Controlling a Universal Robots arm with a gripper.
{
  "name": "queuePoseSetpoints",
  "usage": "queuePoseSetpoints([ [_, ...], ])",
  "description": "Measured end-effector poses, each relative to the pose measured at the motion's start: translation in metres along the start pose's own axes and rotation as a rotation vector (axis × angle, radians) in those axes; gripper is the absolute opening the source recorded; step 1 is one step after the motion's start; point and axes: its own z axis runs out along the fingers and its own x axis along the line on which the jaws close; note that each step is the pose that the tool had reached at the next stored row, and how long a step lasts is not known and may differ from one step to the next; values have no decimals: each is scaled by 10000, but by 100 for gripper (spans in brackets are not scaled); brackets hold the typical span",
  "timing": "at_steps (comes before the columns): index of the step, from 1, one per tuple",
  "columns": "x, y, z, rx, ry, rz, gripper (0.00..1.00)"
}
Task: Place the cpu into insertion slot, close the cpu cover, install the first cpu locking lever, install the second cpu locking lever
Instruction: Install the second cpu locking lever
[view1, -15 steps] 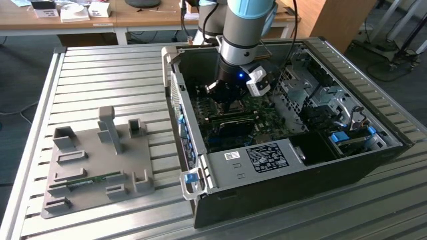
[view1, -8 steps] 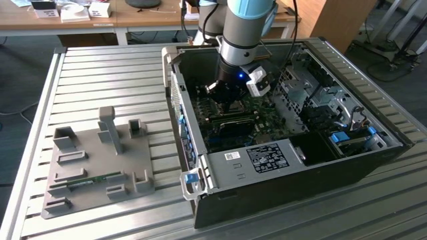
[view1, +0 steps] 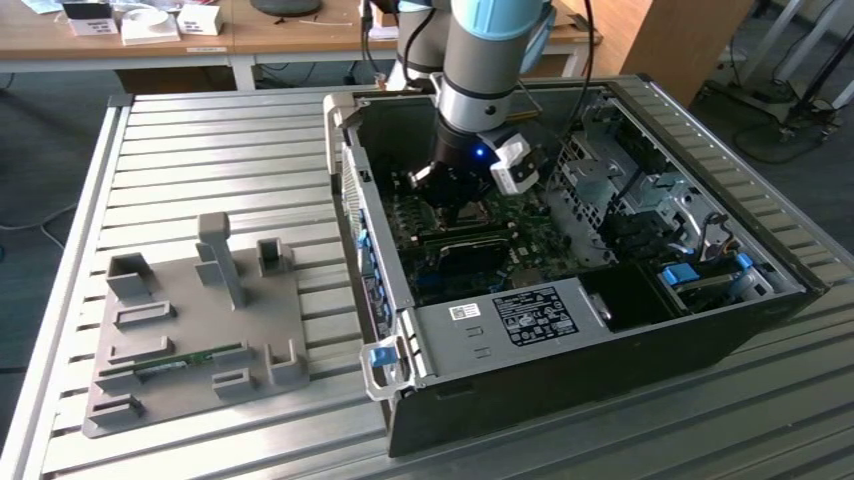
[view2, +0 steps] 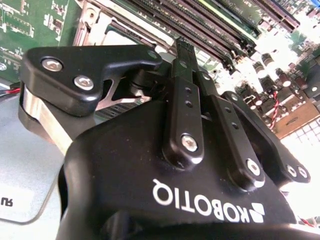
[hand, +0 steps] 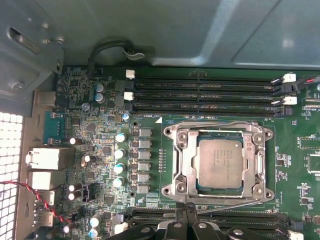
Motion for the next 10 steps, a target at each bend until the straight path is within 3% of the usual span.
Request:
queuePoseSetpoints([
  [10, 19, -2, 39, -4, -24, -1, 11],
])
